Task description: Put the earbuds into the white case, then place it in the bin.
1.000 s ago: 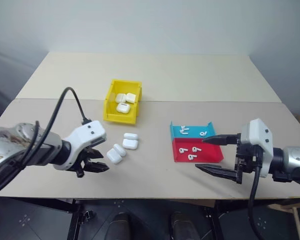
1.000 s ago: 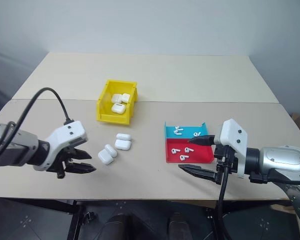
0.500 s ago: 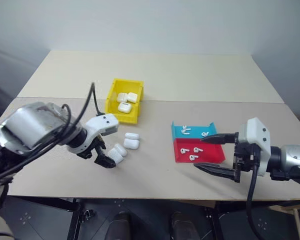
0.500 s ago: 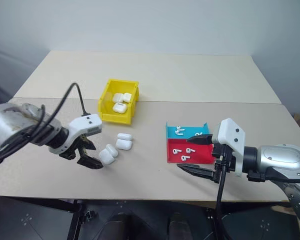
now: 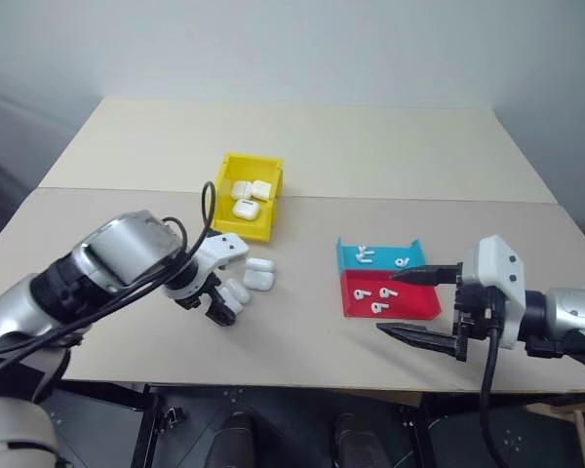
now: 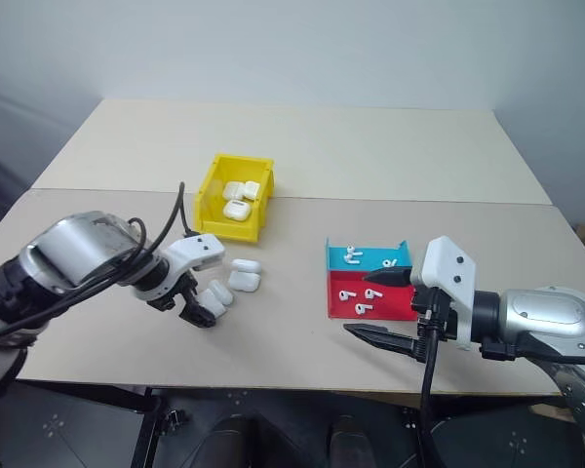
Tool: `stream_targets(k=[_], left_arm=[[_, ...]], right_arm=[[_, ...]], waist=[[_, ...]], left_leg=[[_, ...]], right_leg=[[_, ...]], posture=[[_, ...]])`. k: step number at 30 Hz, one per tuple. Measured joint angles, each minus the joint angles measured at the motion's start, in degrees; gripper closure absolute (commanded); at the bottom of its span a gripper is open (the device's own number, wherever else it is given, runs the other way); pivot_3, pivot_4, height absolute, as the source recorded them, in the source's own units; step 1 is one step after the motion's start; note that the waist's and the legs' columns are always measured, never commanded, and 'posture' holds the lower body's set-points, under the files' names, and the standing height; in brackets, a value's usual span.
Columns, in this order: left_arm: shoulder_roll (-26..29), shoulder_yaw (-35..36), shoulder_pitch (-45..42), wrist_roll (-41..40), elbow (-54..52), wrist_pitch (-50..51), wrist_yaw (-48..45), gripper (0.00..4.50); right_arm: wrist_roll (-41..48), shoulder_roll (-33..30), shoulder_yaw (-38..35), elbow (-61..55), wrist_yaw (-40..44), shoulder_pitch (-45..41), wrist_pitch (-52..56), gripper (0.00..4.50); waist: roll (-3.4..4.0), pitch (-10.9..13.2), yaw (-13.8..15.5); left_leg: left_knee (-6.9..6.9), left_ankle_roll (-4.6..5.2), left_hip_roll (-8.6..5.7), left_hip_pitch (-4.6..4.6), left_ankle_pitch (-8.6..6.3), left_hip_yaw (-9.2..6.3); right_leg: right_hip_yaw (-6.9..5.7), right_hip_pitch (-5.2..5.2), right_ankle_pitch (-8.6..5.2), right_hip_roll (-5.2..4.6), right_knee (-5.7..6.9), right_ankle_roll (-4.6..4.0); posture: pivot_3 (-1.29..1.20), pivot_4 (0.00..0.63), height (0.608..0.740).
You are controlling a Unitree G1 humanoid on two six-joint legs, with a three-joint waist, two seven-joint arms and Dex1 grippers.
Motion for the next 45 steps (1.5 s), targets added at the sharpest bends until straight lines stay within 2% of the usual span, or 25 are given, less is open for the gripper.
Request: stream_targets(k=[9,12,16,19,22,26,28,30,31,32,34,36,39,42,45], left_arm=[[-2.38,0.31,0.0,0.96,1.24,0.76,1.98,0.01],[-2.68,0.32,0.05,1.14,1.38,0.78,2.67,0.55],[-3.52,1.07,0.65,2.2,2.02,0.79,4.68,1.71],[-3.23,1.73,1.12,1.9,1.45,0.77,4.84,1.74],[0.17,3.07,3.18,1.43,-2.42,-0.2,4.08,1.74],[9.02,6.25,5.93,-0.66,-8.66,-2.76,0.32,1.74],[15.21,12.32,10.13,-2.75,-11.32,-5.71,-3.28,1.74],[17.49,22.97,17.83,-4.91,-13.13,-11.07,-5.97,1.74],[16.91,32.02,24.82,-6.46,-14.72,-16.03,-7.76,1.74],[15.73,36.97,28.86,-7.34,-15.65,-19.26,-8.76,1.74],[11.51,46.42,35.9,-8.71,-17.74,-26.47,-10.49,1.74],[6.74,52.44,38.92,-10.14,-18.66,-32.52,-11.75,1.74],[0.39,55.82,39.42,-13.05,-18.64,-40.7,-14.71,1.74],[-4.36,55.19,39.38,-13.46,-16.93,-48.55,-18.35,1.74],[-11.68,53.07,38.74,-13.27,-14.01,-56.74,-20.83,1.74]], right_arm=[[-0.11,0.0,-0.03,-0.01,-0.02,0.19,-0.03,0.0],[-0.13,0.01,-0.03,-0.01,0.04,0.2,-0.04,0.0],[-0.2,0.01,-0.02,-0.03,0.13,0.2,-0.06,0.0],[-0.22,0.01,0.0,-0.05,0.15,0.2,-0.07,0.0],[-0.62,0.03,0.07,-0.17,0.21,0.46,-0.11,0.0],[-1.19,0.08,0.44,0.15,0.76,0.56,-0.18,0.0],[-1.42,0.14,0.85,0.65,1.26,-0.16,-0.43,0.0],[-1.76,0.2,1.45,1.43,1.84,-0.93,-0.66,0.0],[-1.88,0.23,1.95,2.03,2.19,-1.61,-0.9,0.0],[-1.99,0.22,2.25,2.59,2.58,-2.06,-1.08,0.0],[-2.58,-0.25,2.82,3.65,3.55,-3.09,-1.37,0.0],[-3.85,-2.06,3.38,5.36,4.28,-4.73,-1.3,0.0],[-6.66,-5.69,6.07,7.99,4.26,-9.72,-0.14,0.0],[-9.54,-8.76,11.63,10.43,4.75,-16.11,2.38,0.0],[-13.08,-10.54,18.6,13.24,7.92,-22.42,3.74,0.95]], waist=[[0.03,-0.02,0.12],[0.04,-0.03,0.15],[0.06,-0.03,0.2],[0.05,-0.03,0.16],[0.04,-0.02,-0.13],[0.03,-0.01,-0.68],[0.03,-0.02,-1.06],[0.04,-0.02,-1.13],[0.04,-0.02,-1.11],[0.04,-0.02,-1.09],[0.03,-0.02,-0.64],[0.02,-0.01,-0.12],[0.02,-0.03,0.01],[0.04,-0.03,-0.14],[0.06,-0.05,-0.25]], left_leg=[[0.01,0.0,0.0,0.2,0.0,0.0],[0.01,0.0,-0.01,0.24,0.0,-0.01],[0.01,0.0,-0.01,0.33,0.0,-0.02],[0.01,0.0,-0.01,0.33,0.0,-0.03],[0.0,0.0,-0.01,0.21,0.0,-0.03],[0.0,0.0,0.0,0.06,0.0,0.0],[-0.02,0.0,0.0,0.08,0.0,0.02],[-0.03,0.0,0.01,0.11,0.0,0.05],[-0.02,0.0,0.01,0.11,0.0,0.06],[-0.01,0.0,0.01,0.11,0.0,0.06],[-0.01,0.0,0.01,0.12,0.0,0.06],[0.01,0.0,0.0,0.12,0.0,0.06],[0.0,0.0,0.0,0.19,0.0,0.08],[-0.04,0.0,0.0,0.19,0.0,0.1],[-0.03,0.0,0.01,0.14,0.0,0.11]], right_leg=[[0.0,0.19,0.0,-0.01,0.03,0.01],[0.0,0.25,-0.01,-0.01,0.04,0.01],[-0.03,0.39,-0.01,-0.02,0.0,0.01],[-0.03,0.4,-0.01,-0.02,-0.03,0.01],[-0.02,0.27,-0.01,-0.02,-0.03,0.01],[0.02,0.0,-0.01,-0.01,0.07,0.01],[0.03,-0.01,-0.01,-0.02,0.06,0.01],[0.02,0.03,-0.01,-0.04,0.08,0.01],[0.01,0.03,-0.01,-0.06,0.04,0.01],[0.0,0.04,-0.01,-0.07,0.04,0.01],[-0.03,0.09,-0.01,-0.07,0.02,0.0],[-0.04,0.09,-0.01,-0.08,0.01,-0.01],[-0.03,0.16,-0.01,-0.07,0.0,-0.01],[0.0,0.12,0.0,-0.06,-0.01,-0.01],[0.01,0.09,0.0,-0.06,-0.02,-0.01]], posture=[[0.0,0.15,0.74],[0.0,0.15,0.74],[0.0,0.15,0.74],[0.0,0.15,0.74],[0.0,0.15,0.74],[0.0,0.15,0.74],[0.0,0.15,0.74],[0.0,0.15,0.74],[0.0,0.15,0.74],[0.0,0.15,0.74],[0.0,0.15,0.74],[0.0,0.15,0.74],[0.0,0.15,0.74],[0.0,0.15,0.74],[0.0,0.15,0.74]])
